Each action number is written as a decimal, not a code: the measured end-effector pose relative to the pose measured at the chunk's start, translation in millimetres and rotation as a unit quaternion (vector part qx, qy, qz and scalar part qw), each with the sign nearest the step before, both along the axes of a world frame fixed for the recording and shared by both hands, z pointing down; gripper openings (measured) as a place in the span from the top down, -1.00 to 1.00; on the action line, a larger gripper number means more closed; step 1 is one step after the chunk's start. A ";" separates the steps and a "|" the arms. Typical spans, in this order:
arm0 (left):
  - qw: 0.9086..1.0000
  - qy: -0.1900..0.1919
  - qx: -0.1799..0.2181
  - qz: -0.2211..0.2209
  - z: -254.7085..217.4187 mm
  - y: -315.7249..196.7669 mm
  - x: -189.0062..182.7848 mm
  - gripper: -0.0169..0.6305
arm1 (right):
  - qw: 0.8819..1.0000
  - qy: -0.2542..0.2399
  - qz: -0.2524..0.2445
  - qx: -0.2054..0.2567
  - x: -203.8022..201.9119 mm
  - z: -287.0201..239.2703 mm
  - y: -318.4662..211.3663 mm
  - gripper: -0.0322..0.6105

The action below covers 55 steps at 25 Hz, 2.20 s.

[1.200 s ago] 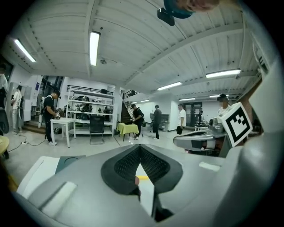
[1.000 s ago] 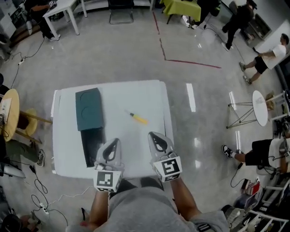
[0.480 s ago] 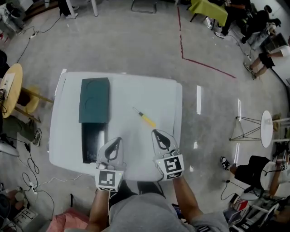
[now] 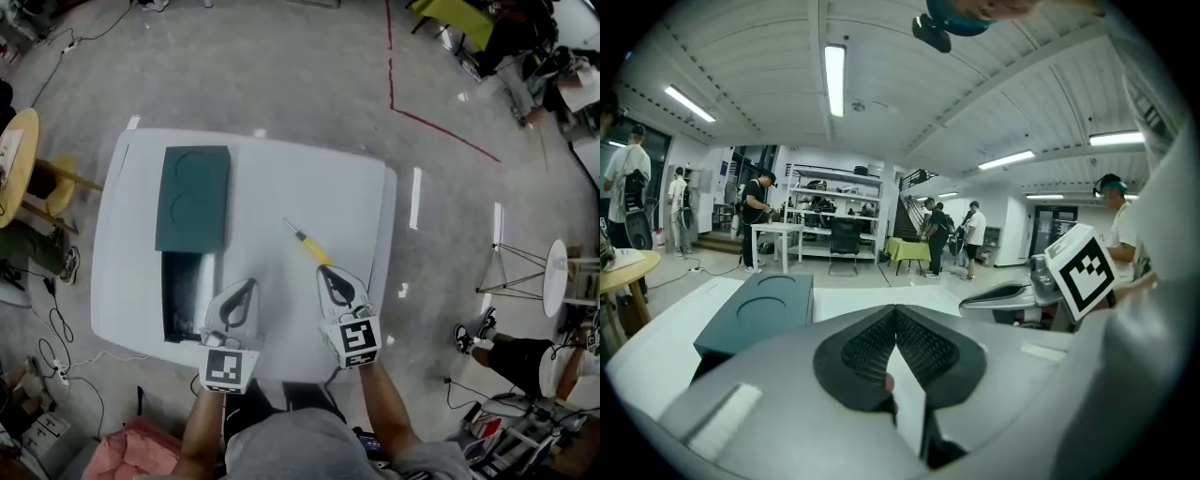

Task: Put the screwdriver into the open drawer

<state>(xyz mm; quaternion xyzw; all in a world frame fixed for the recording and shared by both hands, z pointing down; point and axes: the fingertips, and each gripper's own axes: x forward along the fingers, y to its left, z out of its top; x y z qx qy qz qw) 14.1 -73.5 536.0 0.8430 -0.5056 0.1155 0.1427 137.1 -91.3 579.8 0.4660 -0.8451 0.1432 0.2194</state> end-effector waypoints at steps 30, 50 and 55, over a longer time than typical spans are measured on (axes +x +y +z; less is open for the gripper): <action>1.000 0.006 -0.028 -0.006 22.3 -13.0 0.2 0.91 | 0.969 0.170 -0.109 -0.145 -12.1 101.0 -41.8 0.19; 0.999 0.013 -0.031 -0.014 22.1 -9.1 -4.5 0.91 | 0.966 0.148 -0.118 -0.177 -21.4 106.9 -32.5 0.64; 0.999 0.016 -0.029 -0.016 21.5 -8.0 -4.6 0.91 | 0.966 0.144 -0.113 -0.180 -20.7 108.2 -32.2 0.64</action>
